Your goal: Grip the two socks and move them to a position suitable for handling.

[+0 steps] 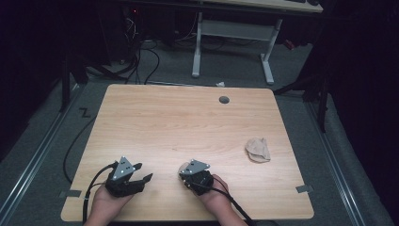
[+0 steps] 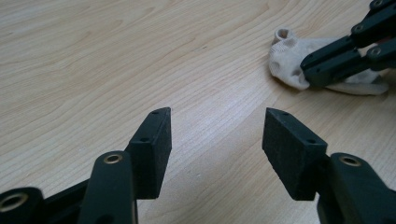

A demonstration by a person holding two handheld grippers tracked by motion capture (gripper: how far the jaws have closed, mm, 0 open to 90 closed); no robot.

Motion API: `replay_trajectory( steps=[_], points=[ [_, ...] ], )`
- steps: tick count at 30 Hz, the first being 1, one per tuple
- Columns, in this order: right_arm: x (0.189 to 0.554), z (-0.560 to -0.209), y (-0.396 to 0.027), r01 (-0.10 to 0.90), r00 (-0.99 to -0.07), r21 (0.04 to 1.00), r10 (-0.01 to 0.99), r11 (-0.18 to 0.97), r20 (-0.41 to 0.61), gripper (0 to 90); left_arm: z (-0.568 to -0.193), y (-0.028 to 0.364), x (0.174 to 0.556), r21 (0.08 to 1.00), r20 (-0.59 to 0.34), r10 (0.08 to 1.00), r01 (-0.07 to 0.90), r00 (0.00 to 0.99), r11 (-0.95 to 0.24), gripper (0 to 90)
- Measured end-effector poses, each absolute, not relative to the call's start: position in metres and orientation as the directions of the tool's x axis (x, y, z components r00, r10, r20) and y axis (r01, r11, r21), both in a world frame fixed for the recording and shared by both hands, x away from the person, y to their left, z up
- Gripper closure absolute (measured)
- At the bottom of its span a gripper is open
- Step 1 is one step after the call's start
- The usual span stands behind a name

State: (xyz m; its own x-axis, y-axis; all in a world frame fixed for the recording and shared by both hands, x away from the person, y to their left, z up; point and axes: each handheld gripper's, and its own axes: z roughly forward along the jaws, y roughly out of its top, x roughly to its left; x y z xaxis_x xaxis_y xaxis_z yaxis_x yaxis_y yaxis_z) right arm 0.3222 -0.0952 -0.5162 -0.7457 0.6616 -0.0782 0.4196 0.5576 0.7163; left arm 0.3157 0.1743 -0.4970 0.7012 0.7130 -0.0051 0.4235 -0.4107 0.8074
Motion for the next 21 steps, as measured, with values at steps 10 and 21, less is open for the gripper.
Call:
replay_trajectory(
  steps=[10, 21],
  points=[
    [0.322, -0.493, -0.126, 0.428, -0.7, 0.801, 0.714, 0.419, 0.001, 85.6, -0.499, 0.17, 0.317, 0.802, -0.003, 0.708, 0.424, 0.707, -0.421, 42.8],
    [0.329, -0.491, -0.17, 0.48, -0.61, 0.817, 0.791, 0.319, 0.05, 84.6, -0.499, 0.169, 0.317, 0.799, -0.007, 0.706, 0.429, 0.708, -0.422, 42.7]
  ],
)
